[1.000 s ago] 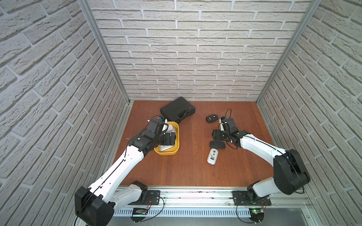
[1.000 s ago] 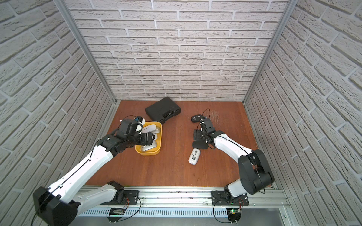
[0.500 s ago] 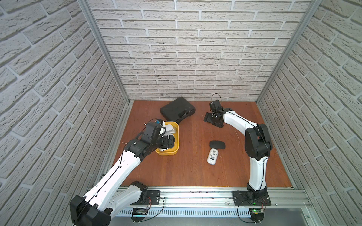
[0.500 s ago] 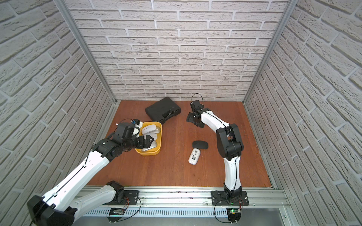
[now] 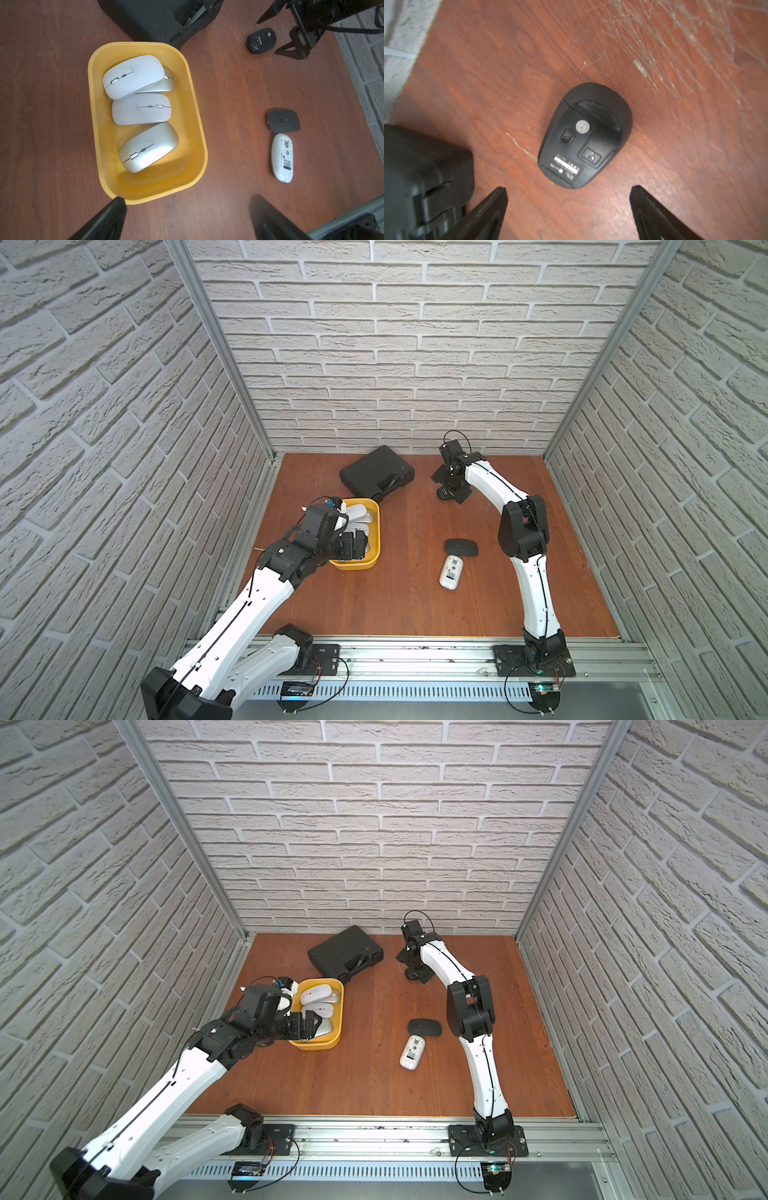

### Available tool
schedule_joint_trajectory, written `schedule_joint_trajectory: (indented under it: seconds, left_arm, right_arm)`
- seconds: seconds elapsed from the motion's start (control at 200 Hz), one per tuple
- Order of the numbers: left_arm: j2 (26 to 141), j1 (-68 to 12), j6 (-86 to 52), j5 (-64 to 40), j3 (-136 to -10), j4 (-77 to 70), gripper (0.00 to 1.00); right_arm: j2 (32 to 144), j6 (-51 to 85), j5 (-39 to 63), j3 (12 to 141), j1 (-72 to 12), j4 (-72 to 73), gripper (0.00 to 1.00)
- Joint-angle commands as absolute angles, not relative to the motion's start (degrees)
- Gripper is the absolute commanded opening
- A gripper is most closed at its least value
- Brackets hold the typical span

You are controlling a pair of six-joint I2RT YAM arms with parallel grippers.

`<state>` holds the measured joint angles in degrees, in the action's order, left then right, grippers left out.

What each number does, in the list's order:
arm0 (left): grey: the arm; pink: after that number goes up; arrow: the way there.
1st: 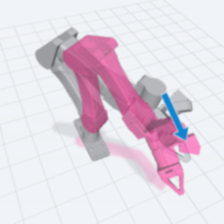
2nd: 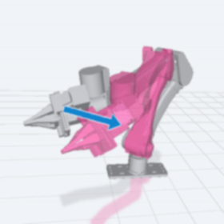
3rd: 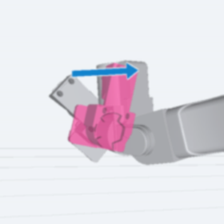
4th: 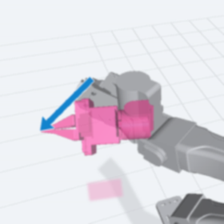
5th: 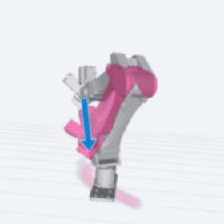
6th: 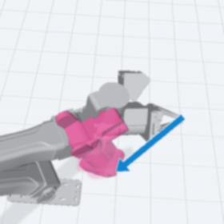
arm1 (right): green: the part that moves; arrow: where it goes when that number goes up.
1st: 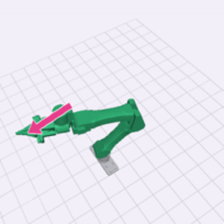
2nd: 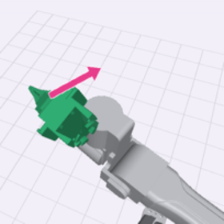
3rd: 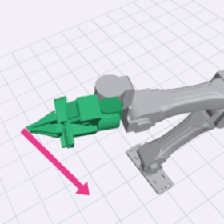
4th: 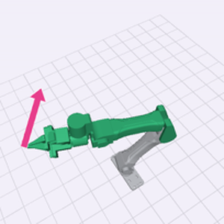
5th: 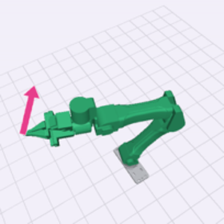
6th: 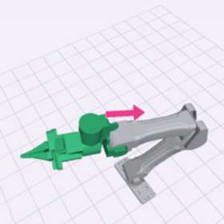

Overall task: Put the mouse in the storage box
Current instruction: Pick up the mouse from the center of the board.

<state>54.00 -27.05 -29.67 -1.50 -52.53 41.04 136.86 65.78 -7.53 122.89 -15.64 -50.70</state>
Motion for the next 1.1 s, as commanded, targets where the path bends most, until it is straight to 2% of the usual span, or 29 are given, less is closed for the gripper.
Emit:
schedule_joint_trajectory:
  seconds: [0.0, 0.3, 0.77, 0.86, 1.095]
  left_arm:
    - [52.9, -27.0, -30.0, -0.5, -51.5, 41.5, 0.97]
    - [53.4, -27.4, -29.9, 0.3, -51.4, 41.6, 0.97]
    - [53.9, -28.0, -30.0, 1.1, -51.3, 41.6, 0.97]
    - [53.8, -28.0, -30.0, 1.1, -51.3, 41.7, 0.97]
    - [54.1, -28.1, -29.9, 0.9, -51.4, 41.4, 0.97]
  right_arm:
    - [138.7, 69.2, -9.1, 124.9, -15.6, -54.0, 0.97]
    - [143.9, 70.2, -9.5, 130.5, -15.2, -55.1, 0.97]
    - [146.9, 70.0, -12.0, 130.8, -14.0, -57.4, 0.91]
    - [147.4, 68.8, -12.0, 130.7, -13.9, -57.8, 0.84]
    - [147.3, 66.6, -13.0, 130.0, -14.0, -58.4, 0.73]
